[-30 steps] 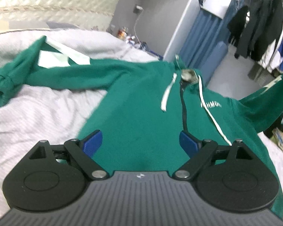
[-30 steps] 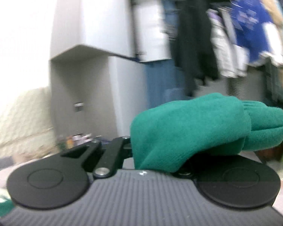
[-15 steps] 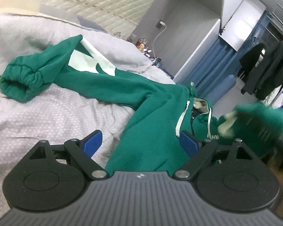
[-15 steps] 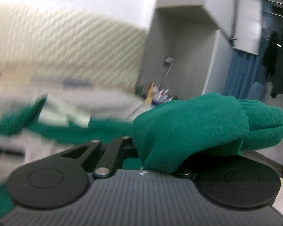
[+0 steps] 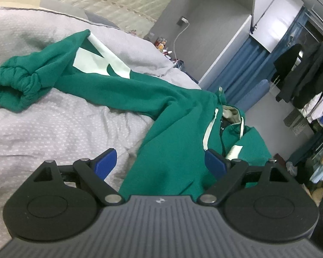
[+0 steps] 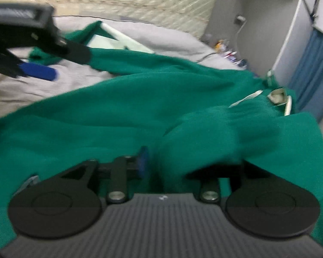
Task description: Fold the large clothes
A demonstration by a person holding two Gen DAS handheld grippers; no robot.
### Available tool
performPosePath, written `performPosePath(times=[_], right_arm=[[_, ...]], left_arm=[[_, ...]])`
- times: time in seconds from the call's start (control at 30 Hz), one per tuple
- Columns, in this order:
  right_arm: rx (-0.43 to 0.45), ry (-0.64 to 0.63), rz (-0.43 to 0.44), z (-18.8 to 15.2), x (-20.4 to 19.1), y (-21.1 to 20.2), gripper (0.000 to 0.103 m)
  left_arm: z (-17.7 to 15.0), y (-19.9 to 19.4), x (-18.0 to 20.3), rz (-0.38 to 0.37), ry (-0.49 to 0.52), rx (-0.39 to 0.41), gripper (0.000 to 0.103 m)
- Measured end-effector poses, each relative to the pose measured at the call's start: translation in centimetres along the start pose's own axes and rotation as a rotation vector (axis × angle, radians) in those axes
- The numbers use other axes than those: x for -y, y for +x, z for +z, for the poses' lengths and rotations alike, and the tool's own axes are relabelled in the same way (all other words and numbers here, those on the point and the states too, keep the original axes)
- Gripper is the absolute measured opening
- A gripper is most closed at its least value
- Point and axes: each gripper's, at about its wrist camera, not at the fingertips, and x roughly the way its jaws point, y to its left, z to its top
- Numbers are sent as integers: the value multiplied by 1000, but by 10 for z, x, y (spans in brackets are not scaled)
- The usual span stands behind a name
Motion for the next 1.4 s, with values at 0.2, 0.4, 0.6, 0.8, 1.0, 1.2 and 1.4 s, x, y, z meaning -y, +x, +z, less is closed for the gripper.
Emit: performPosePath(times=[0.2,0.4,0.6,0.8,1.0,1.2,1.4], right_arm=[[13,65,69,3,5,-41,60],[60,190,78,-3,23,-82,60],[71,245,41,-11,39,-88,60],[77,395,-5,-11,61,-69,60],[51,531,-36,-18,80,-39,51],[-7,512,-100,-29,85,-12,39],[-95,499,-104,-46,82,13,36]], left_arm=[[-3,-3,9,-17,37,4,91],[-7,-9,22,-40,89,8,91],[-13,-18,34,-71,120,18,91],[-20,-17,45,-115,162,10,90],[-32,-15,62,-134,281,21,73],[-40,0,68,-177,328,-40,47],[-52,28,62,-65,357,-150,33]])
